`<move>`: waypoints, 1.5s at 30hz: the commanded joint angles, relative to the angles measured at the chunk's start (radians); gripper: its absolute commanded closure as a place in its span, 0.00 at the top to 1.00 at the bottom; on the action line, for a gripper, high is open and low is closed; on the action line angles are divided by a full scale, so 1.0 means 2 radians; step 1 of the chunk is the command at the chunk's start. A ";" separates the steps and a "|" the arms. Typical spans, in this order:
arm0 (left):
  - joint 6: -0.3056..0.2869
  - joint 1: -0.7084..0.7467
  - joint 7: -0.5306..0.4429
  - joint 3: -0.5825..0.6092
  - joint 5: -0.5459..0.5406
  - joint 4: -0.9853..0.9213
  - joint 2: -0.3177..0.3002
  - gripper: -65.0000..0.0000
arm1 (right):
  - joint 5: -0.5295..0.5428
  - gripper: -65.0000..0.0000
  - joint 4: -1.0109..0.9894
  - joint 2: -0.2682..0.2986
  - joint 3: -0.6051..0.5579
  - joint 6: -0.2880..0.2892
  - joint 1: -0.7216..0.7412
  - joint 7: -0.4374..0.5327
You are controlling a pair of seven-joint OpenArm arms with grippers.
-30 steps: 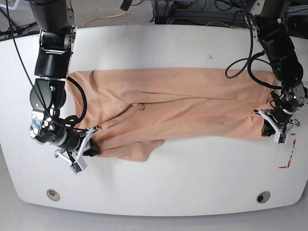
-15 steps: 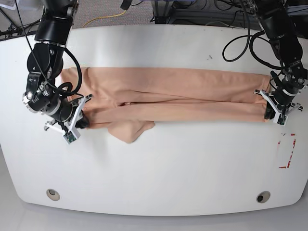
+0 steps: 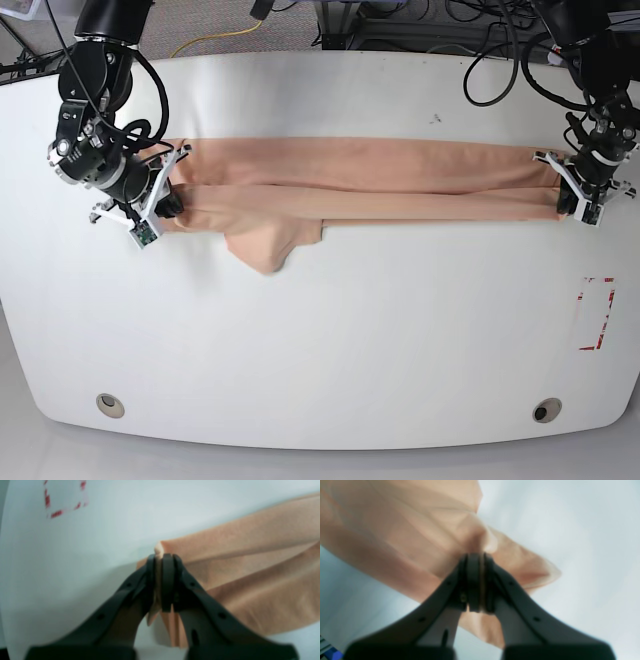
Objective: Fold the T-shirt properly
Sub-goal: 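Lift the held edge with both grippers and fold it over the shirt, then lower the folded edge onto the shirt and open the right gripper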
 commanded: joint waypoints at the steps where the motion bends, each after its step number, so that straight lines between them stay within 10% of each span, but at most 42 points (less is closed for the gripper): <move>1: 0.006 0.004 -0.011 -0.011 -0.002 0.010 -0.012 0.00 | 0.000 0.00 0.001 0.008 0.011 -0.001 0.001 0.005; 12: 0.006 0.036 0.002 -0.024 0.002 0.008 -0.012 0.00 | -0.005 0.01 -0.016 -0.002 0.014 -0.004 -0.020 0.005; 17: 0.006 0.032 0.055 -0.025 0.001 0.009 -0.015 0.02 | -0.005 0.38 -0.035 -0.008 0.016 -0.004 -0.024 0.005; 23: 0.006 0.011 0.085 -0.026 -0.002 0.038 -0.013 0.47 | 0.000 0.75 0.007 -0.030 0.038 -0.001 -0.026 0.004; 35: 0.006 0.011 0.143 -0.027 -0.102 0.124 -0.015 0.57 | 0.018 0.77 0.025 -0.070 0.031 0.000 0.036 -0.034; 45: 0.006 0.013 0.169 -0.012 -0.039 0.084 0.005 0.57 | 0.016 0.77 -0.148 -0.096 -0.002 -0.005 0.137 -0.035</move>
